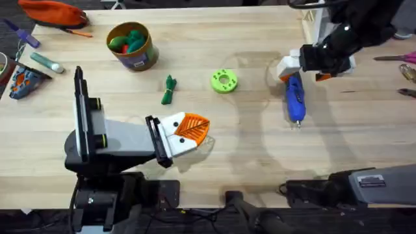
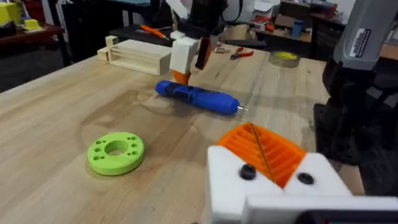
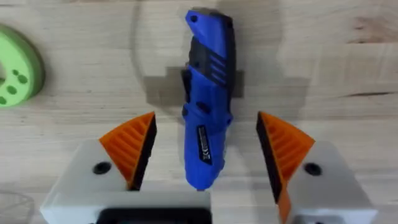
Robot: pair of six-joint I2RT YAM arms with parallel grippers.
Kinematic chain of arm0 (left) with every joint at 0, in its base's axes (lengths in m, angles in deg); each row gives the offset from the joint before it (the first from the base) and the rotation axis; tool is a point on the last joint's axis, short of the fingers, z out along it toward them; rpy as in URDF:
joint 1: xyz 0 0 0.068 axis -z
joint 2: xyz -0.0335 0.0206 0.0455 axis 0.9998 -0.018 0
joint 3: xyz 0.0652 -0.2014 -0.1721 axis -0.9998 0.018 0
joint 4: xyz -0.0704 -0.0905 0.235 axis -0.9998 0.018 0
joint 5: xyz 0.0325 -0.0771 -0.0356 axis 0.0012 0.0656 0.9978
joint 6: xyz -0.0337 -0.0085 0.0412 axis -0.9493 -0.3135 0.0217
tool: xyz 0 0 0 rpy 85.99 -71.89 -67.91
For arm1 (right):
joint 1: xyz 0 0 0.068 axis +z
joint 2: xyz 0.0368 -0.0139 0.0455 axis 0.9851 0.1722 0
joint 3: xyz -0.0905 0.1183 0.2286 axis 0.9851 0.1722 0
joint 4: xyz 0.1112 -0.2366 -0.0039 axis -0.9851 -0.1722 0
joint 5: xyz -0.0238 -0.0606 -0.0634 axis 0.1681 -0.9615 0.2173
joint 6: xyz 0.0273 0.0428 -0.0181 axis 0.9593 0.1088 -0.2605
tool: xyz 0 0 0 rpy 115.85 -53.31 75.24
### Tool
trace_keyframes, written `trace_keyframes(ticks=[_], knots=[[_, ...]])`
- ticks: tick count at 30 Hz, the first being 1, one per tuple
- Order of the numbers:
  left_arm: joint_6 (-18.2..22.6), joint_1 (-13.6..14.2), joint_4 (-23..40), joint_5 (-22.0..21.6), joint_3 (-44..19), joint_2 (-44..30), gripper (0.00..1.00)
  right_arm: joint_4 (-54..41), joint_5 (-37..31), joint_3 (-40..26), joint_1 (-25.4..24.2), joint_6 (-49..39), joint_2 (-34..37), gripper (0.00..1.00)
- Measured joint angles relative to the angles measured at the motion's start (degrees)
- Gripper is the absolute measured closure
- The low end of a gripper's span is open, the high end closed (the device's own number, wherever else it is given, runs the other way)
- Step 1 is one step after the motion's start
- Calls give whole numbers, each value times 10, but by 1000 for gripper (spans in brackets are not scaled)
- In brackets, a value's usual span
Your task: Pick up the gripper from the table and insert it into the empty holder that is missing its gripper. Then pick up a screw, insert it into the mounting hole, and use the screwdriver to tighten it. Finally, clean up the table by picking up the vegetable and placing it into the bucket.
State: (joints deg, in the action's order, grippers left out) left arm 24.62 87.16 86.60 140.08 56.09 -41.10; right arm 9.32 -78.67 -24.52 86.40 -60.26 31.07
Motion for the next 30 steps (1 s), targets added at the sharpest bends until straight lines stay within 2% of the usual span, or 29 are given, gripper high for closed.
trace_keyframes(ticks=[13, 30], knots=[[0, 0, 0, 0, 0, 0, 994, 43, -4, 0, -2, -31, 83, 62], [0, 0, 0, 0, 0, 0, 995, 55, -25, 1, -2, -34, 121, 61]])
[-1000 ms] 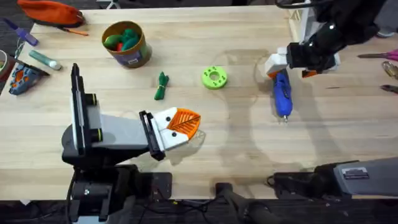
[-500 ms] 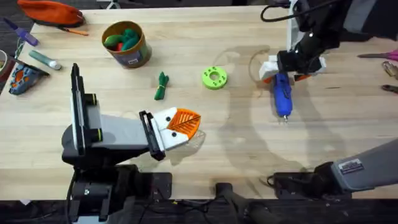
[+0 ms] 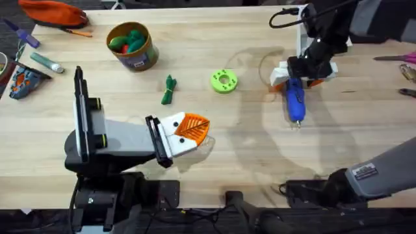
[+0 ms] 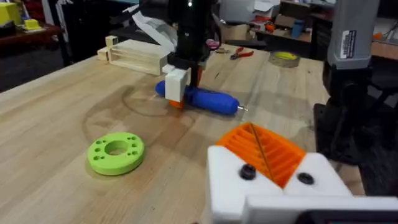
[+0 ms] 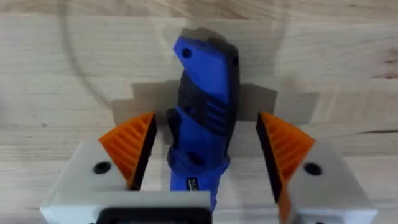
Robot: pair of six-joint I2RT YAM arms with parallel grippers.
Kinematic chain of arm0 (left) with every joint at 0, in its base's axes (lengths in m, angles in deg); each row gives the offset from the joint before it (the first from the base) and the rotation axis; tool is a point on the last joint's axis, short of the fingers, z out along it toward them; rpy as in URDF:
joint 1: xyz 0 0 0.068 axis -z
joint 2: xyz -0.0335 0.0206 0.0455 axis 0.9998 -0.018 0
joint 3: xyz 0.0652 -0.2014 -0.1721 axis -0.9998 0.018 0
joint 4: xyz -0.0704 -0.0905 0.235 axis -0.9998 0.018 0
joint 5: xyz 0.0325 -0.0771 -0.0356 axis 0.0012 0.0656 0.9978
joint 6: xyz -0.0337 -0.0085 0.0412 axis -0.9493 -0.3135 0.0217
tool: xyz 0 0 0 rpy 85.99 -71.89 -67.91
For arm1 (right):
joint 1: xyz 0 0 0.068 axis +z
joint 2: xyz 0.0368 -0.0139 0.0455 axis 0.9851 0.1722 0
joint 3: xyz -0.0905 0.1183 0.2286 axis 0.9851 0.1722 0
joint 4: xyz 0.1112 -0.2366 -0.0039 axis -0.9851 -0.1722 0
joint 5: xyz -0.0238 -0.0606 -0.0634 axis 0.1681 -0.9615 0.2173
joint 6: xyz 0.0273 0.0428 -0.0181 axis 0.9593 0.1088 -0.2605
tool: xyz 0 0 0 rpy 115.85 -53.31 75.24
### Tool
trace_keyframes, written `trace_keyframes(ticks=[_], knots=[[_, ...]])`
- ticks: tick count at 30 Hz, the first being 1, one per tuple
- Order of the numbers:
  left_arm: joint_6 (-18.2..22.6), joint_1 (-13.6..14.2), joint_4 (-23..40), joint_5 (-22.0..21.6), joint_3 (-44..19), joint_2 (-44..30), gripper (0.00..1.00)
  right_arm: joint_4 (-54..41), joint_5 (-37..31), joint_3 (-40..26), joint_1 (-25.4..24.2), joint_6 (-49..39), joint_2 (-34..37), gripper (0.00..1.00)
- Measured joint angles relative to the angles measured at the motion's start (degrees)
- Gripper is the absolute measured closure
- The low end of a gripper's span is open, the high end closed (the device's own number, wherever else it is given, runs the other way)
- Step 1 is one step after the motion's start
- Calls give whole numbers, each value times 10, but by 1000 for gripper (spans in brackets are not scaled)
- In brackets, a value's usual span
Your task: Pick up the gripper from the table and insert it into the empty holder that is missing its gripper. Then pick up a screw, insert it into the mounting hole, and use the screwdriver to tighten it. Finally, clean up the table by picking up the vegetable and placing it into the bucket.
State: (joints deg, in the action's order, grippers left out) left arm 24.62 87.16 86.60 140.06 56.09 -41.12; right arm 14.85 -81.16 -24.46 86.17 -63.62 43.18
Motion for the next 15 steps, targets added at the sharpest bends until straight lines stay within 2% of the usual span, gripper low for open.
trace_keyframes(ticks=[15], knots=[[0, 0, 0, 0, 0, 0, 995, 4, 1, 0, 0, 0, 9, 82]])
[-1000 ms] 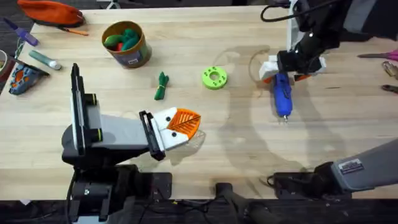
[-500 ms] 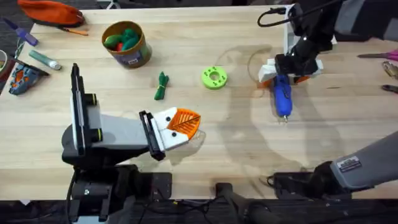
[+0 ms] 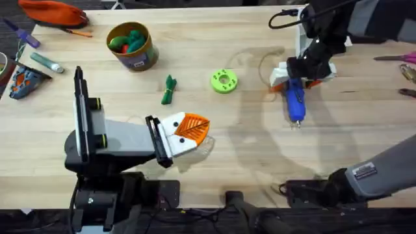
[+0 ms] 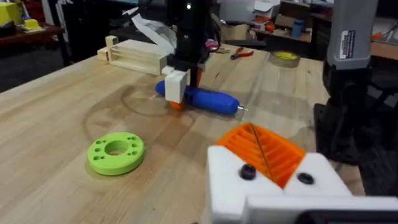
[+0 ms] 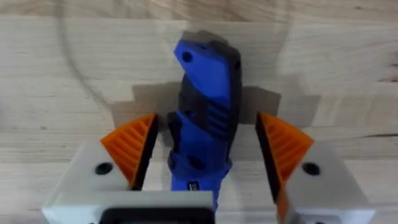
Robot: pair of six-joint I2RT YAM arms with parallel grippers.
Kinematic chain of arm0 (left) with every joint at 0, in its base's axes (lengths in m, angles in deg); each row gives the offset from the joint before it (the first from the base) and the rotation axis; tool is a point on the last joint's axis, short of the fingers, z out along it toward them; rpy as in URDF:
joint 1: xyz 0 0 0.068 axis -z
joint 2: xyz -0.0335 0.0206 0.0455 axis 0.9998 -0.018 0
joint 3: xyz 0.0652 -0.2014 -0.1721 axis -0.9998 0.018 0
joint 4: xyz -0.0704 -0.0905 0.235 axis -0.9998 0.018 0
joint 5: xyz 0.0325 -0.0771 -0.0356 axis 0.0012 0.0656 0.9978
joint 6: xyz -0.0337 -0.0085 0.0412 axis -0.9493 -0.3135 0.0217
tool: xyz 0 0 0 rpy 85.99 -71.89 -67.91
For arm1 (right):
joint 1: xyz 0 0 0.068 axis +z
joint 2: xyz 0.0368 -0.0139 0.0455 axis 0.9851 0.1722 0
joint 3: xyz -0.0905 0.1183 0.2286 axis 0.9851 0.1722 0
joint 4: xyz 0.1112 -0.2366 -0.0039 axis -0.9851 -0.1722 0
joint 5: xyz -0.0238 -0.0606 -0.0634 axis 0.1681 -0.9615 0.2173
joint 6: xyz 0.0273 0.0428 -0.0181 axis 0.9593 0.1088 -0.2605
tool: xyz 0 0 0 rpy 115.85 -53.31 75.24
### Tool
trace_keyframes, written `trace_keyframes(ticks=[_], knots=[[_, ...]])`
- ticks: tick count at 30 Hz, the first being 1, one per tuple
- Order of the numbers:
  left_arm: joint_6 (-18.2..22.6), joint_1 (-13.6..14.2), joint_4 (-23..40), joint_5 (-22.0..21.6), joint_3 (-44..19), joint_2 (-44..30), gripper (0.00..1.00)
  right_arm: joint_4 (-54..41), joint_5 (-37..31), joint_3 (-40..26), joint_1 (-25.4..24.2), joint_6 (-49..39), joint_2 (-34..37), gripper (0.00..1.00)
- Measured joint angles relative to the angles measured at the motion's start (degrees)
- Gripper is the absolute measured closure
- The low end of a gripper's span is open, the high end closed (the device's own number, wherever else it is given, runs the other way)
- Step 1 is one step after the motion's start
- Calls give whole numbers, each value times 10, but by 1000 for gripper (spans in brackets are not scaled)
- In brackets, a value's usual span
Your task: Pick up the gripper from the table and insert it into the empty holder that is missing its gripper. Then pick up a screw, insert it into the mounting hole, and use the screwdriver to tighten it. Finally, clean up the table by picking up the vegetable and placing it into the bucket.
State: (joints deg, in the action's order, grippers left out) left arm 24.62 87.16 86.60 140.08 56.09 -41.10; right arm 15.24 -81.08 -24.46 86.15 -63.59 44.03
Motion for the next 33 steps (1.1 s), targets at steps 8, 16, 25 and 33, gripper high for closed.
trace_keyframes(ticks=[8, 16, 25, 33], knots=[[0, 0, 0, 0, 0, 0, 995, 1, 13, 0, 1, 1, 3, 435], [0, 0, 0, 0, 0, 0, 995, 5, 1, 0, 0, 1, 7, 942], [0, 0, 0, 0, 0, 0, 995, 4, -1, 0, 0, 2, 7, 979], [0, 0, 0, 0, 0, 0, 995, -16, 4, -2, 0, 2, 7, 979]])
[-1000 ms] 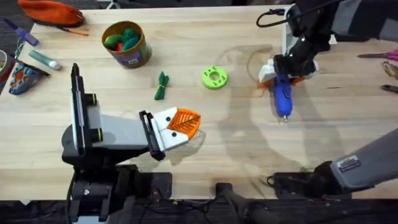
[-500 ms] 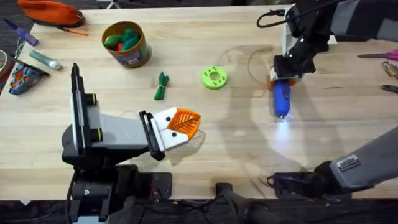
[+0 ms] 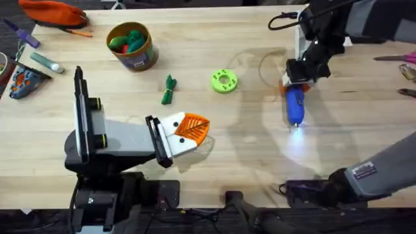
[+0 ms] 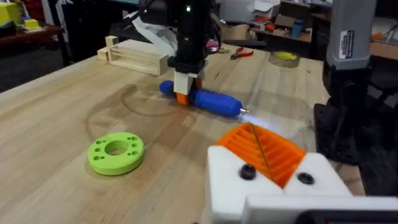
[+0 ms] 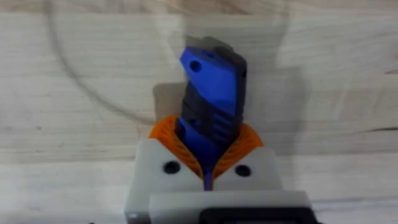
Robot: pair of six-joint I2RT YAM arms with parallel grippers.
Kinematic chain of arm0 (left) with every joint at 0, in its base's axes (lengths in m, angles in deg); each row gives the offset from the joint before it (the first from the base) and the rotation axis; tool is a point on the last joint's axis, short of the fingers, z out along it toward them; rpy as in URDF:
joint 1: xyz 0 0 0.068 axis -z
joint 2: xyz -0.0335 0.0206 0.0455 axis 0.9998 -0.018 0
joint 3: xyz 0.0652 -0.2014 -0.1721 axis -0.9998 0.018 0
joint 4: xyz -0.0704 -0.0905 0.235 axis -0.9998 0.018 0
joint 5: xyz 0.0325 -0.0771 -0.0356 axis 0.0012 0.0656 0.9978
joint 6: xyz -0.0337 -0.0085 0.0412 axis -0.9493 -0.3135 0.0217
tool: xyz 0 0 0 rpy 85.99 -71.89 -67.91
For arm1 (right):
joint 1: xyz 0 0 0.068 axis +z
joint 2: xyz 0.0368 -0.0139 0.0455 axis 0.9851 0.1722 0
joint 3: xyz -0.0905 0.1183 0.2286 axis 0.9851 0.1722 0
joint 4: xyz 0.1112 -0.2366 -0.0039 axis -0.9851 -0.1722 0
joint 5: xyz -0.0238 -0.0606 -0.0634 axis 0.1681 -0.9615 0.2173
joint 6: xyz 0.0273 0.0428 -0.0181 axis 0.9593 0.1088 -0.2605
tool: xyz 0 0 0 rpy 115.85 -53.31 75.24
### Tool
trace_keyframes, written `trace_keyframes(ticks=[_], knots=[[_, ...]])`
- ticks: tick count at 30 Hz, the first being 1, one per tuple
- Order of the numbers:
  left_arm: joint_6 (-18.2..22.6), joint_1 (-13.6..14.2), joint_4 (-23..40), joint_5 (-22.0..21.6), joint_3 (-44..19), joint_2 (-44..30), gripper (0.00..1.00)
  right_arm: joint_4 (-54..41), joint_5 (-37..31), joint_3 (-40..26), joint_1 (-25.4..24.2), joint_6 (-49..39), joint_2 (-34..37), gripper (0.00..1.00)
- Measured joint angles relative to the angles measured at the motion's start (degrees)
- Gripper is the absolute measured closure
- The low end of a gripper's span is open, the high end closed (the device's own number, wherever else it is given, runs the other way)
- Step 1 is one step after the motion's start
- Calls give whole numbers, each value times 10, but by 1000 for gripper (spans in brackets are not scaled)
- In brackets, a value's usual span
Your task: Pick up the gripper from the table and insert it into the empty holder that is missing its gripper. Then pick up a screw, insert it into the mounting hole, and use the screwdriver to tighten it. Finally, clean up the table by picking up the vegetable and placing it into the bucket.
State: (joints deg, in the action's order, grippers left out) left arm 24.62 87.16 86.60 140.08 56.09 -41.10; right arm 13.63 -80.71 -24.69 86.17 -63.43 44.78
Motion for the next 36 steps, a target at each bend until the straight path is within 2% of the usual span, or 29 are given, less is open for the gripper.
trace_keyframes(ticks=[6, 9, 15, 26, 31, 36], knots=[[0, 0, 0, 0, 0, 0, 995, -49, 29, -35, 0, 0, -2, 979], [0, 0, 0, 0, 0, 0, 995, -57, 48, -66, 0, 0, -24, 979], [0, 0, 0, 0, 0, 0, 995, -32, 69, -106, 21, 0, -135, 979], [0, 0, 0, 0, 0, 0, 995, 5, 84, -110, 99, 0, -343, 979], [0, 0, 0, 0, 0, 0, 995, 16, 98, -110, 112, -1, -393, 979], [0, 0, 0, 0, 0, 0, 995, 78, 179, -109, 113, -2, -417, 979]])
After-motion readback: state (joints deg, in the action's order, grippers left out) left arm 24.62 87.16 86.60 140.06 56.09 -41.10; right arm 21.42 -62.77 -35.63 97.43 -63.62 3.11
